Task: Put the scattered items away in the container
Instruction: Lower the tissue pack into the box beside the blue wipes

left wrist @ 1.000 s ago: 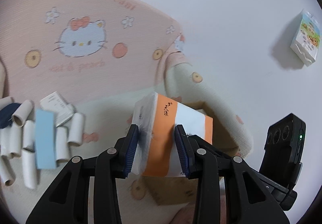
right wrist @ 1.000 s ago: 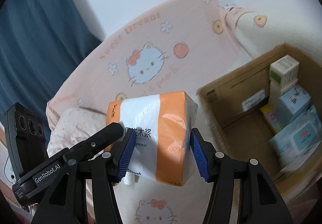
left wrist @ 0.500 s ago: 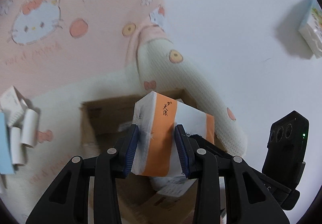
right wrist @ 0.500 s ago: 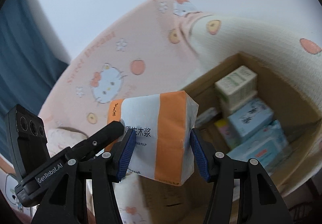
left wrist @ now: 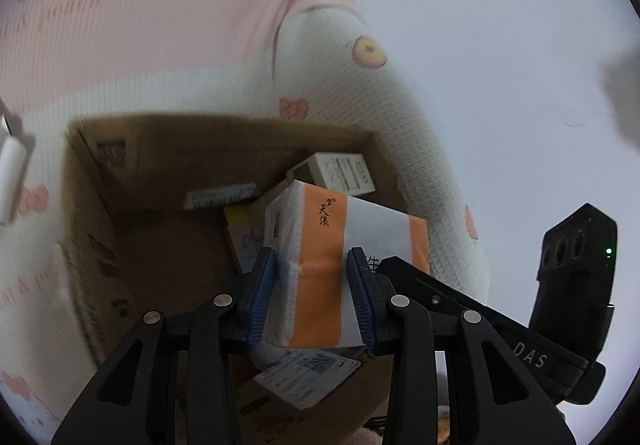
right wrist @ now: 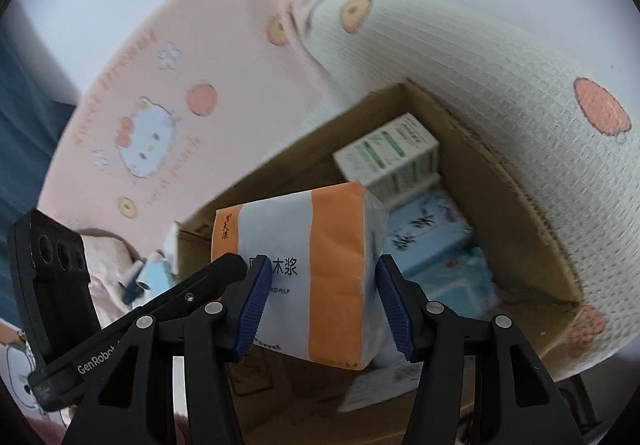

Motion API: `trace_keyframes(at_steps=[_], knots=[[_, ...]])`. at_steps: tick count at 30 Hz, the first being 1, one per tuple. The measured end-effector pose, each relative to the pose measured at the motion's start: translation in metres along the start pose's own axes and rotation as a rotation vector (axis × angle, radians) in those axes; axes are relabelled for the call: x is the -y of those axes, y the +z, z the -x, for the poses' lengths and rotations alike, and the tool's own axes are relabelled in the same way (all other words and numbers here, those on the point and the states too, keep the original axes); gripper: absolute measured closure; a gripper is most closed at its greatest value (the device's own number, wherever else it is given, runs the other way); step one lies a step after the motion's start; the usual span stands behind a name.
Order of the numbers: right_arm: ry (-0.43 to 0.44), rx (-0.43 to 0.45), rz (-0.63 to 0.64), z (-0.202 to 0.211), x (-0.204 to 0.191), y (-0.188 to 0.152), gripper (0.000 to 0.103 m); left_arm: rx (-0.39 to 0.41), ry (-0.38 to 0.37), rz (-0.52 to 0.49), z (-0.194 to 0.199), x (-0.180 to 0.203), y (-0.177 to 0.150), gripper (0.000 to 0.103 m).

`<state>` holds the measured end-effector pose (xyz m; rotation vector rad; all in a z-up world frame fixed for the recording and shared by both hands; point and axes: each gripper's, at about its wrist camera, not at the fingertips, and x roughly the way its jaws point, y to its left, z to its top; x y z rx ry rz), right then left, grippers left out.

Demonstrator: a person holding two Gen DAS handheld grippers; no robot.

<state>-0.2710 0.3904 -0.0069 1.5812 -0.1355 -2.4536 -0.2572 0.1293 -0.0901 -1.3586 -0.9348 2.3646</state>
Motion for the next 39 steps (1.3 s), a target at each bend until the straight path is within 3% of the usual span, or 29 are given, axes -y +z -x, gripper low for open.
trace_keyframes(at_steps=[5,12,19,26,27,28,29,32,35,39], knots=[[-0.043,-0.081,0.049,-0.012,0.008,0.005,0.050,-0.055,0.030,0.016,-0.021,-0.005,-0.003,0.064],[-0.134,-0.240,0.104,-0.030,0.024,0.010,0.050,-0.184,0.007,0.097,-0.055,-0.011,-0.013,0.065],[-0.312,-0.322,0.171,-0.036,0.031,0.009,0.054,-0.362,0.013,0.104,-0.092,-0.012,-0.028,0.065],[-0.391,-0.326,0.201,-0.036,0.029,0.016,0.056,-0.334,0.028,0.114,-0.083,-0.020,-0.029,0.066],[-0.390,-0.333,0.199,-0.038,0.030,0.016,0.061,-0.337,0.030,0.109,-0.082,-0.020,-0.029,0.071],[-0.389,-0.335,0.196,-0.039,0.030,0.016,0.074,-0.338,0.025,0.108,-0.082,-0.020,-0.029,0.079],[-0.395,-0.334,0.192,-0.040,0.031,0.016,0.080,-0.340,0.020,0.108,-0.082,-0.020,-0.029,0.082],[-0.401,-0.316,0.166,-0.040,0.034,0.018,0.082,-0.331,0.030,0.106,-0.082,-0.018,-0.031,0.086],[-0.386,-0.363,0.147,-0.050,0.039,0.018,0.085,-0.341,0.036,0.108,-0.086,-0.014,-0.035,0.086],[-0.434,-0.422,0.137,-0.069,0.040,0.015,0.085,-0.344,0.038,0.116,-0.094,-0.015,-0.029,0.087]])
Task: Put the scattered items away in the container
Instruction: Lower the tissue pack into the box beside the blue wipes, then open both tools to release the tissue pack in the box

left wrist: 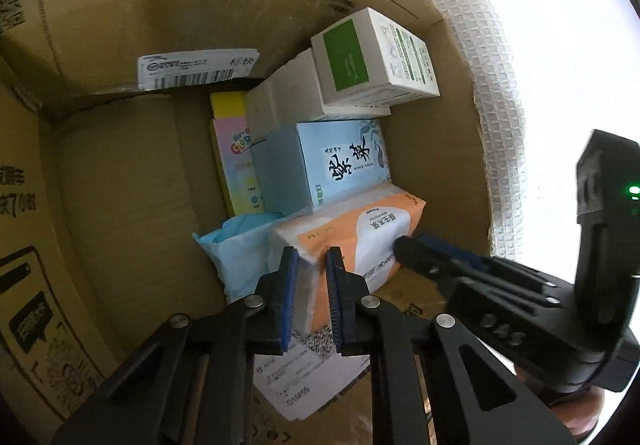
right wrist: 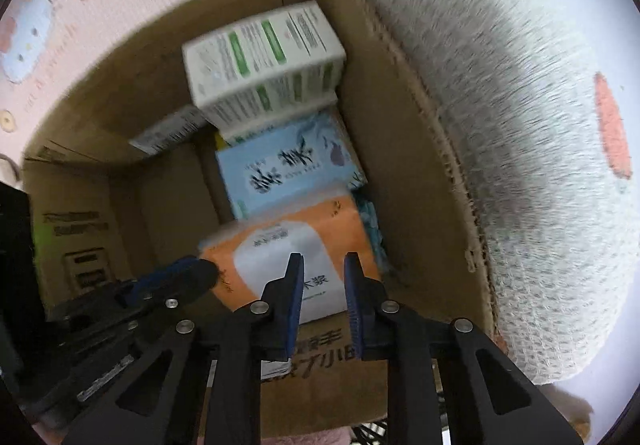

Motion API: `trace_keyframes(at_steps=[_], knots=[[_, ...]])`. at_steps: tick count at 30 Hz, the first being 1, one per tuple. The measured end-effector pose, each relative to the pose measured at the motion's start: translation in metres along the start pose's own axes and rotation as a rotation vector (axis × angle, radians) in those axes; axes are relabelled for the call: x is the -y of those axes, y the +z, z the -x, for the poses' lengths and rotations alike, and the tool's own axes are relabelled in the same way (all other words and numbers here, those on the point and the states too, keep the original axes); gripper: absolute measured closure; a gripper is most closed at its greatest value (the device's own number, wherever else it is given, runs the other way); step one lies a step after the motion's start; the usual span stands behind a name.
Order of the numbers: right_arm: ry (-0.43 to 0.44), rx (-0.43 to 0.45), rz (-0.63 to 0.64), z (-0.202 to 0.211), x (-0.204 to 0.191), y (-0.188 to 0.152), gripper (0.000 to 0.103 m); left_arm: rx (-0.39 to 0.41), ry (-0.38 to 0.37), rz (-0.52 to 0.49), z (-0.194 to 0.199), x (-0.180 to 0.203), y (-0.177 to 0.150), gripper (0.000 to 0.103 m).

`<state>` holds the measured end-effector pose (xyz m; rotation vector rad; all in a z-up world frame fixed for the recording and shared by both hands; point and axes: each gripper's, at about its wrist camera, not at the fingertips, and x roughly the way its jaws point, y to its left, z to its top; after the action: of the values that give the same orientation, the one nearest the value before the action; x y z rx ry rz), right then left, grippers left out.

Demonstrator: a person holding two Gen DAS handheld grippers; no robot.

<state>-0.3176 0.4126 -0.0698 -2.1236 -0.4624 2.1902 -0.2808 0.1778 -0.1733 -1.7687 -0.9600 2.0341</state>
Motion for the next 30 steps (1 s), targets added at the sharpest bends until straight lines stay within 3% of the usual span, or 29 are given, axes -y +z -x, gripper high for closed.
trace_keyframes(at_steps=[11,14,19,23,27,30], knots=[[-0.009,-0.103,-0.042,-0.033,0.006,0.018,0.085,-0.049,0.085,-0.068,-0.016,0.004,0.003,0.085],[0.000,-0.109,-0.066,-0.041,0.008,0.017,0.085,-0.079,0.057,-0.028,-0.019,-0.005,0.000,0.084],[-0.049,-0.119,-0.063,-0.043,0.001,0.022,0.085,-0.080,0.067,-0.020,-0.014,-0.005,0.003,0.084],[-0.037,-0.114,-0.092,-0.039,0.005,0.021,0.085,-0.084,0.066,-0.016,-0.006,-0.004,-0.001,0.084],[-0.040,-0.114,-0.102,-0.023,0.010,0.012,0.085,-0.089,0.097,-0.078,0.001,0.002,-0.004,0.084],[-0.045,-0.124,-0.094,-0.016,0.011,0.004,0.085,-0.099,0.079,-0.085,-0.002,0.003,-0.004,0.090]])
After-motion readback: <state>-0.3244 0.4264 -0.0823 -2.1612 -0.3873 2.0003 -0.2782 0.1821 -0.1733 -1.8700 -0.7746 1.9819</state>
